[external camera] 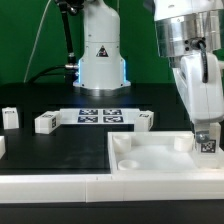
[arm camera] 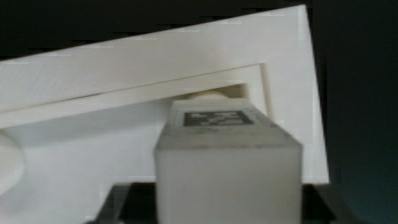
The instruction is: Assemble one leg
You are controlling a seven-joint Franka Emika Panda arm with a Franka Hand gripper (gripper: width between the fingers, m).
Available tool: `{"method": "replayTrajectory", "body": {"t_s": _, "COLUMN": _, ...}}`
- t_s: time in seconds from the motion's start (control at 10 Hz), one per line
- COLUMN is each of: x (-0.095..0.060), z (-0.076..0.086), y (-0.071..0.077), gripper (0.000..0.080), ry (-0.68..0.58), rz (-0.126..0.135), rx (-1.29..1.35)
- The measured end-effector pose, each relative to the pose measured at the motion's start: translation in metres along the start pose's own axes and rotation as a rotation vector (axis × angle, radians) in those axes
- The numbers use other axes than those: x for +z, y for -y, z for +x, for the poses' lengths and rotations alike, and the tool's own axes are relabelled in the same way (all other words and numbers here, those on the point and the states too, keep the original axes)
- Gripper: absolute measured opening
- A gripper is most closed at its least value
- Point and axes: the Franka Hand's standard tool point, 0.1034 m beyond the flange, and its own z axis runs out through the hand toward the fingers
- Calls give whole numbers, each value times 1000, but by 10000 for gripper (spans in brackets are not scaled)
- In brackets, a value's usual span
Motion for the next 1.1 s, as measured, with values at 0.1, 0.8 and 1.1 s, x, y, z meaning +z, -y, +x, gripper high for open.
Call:
{"method": "replayTrajectory", "body": {"t_s": 0.1, "x": 1, "z": 1, "y": 2, "gripper": 544, "ry": 0, "rz": 1, "rx": -66}}
{"method": "replayTrajectory", "body": {"t_s": 0.8, "x": -4, "z": -11, "y": 7, "gripper": 649, "ry": 27, "rz": -76, "rx": -855}}
{"method": "replayTrajectory", "body": {"t_s": 1.1, "x": -5, "z": -12, "y": 7, "gripper": 649, "ry": 3, "rz": -109, "rx": -1201}}
